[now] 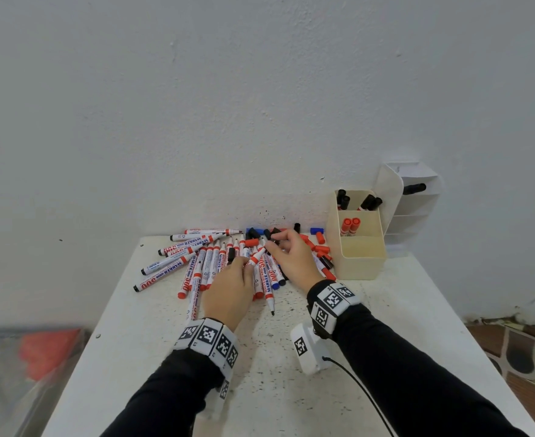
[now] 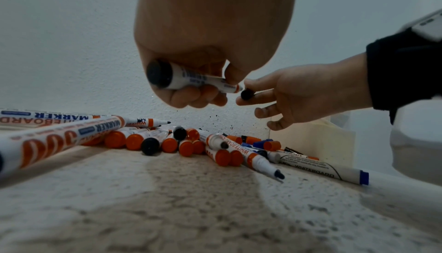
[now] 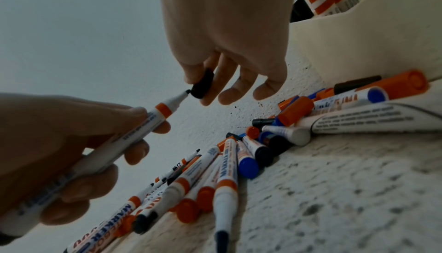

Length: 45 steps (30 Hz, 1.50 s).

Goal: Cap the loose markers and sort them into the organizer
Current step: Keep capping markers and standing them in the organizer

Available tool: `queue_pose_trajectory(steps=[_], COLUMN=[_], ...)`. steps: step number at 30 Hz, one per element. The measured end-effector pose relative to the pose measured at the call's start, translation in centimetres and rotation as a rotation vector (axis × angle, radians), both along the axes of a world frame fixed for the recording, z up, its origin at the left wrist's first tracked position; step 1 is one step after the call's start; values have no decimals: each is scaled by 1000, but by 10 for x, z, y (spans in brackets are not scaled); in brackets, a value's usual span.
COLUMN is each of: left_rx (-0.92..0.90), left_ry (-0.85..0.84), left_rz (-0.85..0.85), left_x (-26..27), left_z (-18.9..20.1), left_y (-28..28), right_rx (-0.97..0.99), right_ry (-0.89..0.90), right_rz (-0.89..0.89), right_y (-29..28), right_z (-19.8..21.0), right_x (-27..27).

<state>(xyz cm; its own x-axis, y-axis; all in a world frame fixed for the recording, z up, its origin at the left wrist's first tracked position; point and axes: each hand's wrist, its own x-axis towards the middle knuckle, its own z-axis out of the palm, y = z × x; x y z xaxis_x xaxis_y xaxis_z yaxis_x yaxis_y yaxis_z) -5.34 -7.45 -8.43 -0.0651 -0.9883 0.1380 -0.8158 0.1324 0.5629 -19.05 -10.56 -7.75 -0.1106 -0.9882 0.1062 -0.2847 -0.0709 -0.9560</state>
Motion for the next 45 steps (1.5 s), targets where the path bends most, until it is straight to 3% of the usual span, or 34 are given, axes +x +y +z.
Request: queue_pose_trajectory(steps=[3,7,14,20,24,29,32,34,36,39,41,45], left_rx=[-12,-7,7,-23,122,526,411,228,76,249,377,384], left_ry=[18,-3,0,-146,40,386,437,316,4,-288,-360,-394], left_rz=[0,-7,-39,-70,-122,-172,-158,-105,28,286,324,317], left_x=[-1,-1,-3,-13,-17,-9,-6,-2,10,36,46,54], left_z=[0,2,2,9,19,29,23,23,22,19,14,6], left_y=[1,4,9,19,16,10,5,5,2,-2,-1,-2], right_rx=[34,-75,59,110,94,89,2,-72,-140,-309,-414,-604], right_ry=[-8,-46,-40,139,85,56,50,73,86,119,132,178], right_rz=[55,-93,55,19,83,132,121,110,89,-27,-153,-350], right_y=[3,3,5,4,7,11,11,9,7,3,-2,-10], right_z=[-2,-2,-4,-1,4,0,7,15,27,48,62,81], right_x=[3,-1,4,9,9,9,11,13,11,0,-10,-34])
